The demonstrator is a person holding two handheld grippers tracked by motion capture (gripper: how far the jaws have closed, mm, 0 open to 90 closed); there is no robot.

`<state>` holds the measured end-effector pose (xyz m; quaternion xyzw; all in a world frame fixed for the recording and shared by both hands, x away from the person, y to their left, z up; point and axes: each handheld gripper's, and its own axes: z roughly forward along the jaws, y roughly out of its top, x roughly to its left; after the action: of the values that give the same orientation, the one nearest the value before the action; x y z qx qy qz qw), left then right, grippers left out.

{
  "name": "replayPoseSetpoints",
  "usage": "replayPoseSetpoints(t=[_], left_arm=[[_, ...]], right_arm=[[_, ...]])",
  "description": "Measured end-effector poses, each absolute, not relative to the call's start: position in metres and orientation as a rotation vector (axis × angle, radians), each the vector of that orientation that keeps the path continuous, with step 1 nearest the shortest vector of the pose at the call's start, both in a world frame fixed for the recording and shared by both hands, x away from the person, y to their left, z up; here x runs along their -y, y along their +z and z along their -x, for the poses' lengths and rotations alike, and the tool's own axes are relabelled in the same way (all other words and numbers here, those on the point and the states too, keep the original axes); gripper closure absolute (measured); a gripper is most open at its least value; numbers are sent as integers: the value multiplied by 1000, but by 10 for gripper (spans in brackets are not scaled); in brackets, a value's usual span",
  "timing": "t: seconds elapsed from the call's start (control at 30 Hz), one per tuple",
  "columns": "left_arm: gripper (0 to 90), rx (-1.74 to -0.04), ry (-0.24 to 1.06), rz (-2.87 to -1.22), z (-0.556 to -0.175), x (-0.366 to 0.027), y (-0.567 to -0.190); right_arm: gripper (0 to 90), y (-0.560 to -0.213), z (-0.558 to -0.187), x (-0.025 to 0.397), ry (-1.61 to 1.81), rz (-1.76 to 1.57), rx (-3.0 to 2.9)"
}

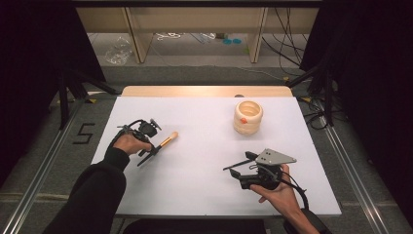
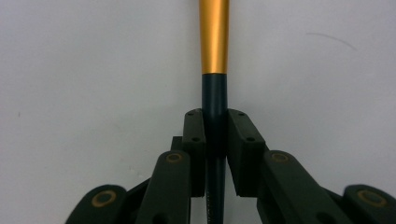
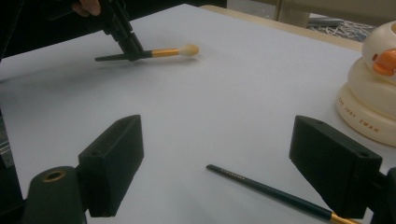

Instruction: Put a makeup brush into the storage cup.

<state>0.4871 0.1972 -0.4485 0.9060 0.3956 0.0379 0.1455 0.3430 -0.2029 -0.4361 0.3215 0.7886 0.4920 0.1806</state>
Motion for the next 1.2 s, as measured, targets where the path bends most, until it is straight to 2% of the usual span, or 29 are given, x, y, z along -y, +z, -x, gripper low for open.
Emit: replayPoseSetpoints(t=[0.2,0.47,0.8,1.2], left_arm=[[782,-1131,128,-2459,-482,-202,-436],[782,-1033,135,-2379,-470,-203,-420],[782,-980,122,-2308,-453,-196,-421],[782,-950,154,-2066,-428,-182,-413]], right_arm=[[186,-436,-343,203,1389,-909,-2229],[185,-437,-344,200,1445,-900,-2223],[186,-435,-349,194,1462,-888,-2223],[201,-428,-356,184,1590,-874,-2197]])
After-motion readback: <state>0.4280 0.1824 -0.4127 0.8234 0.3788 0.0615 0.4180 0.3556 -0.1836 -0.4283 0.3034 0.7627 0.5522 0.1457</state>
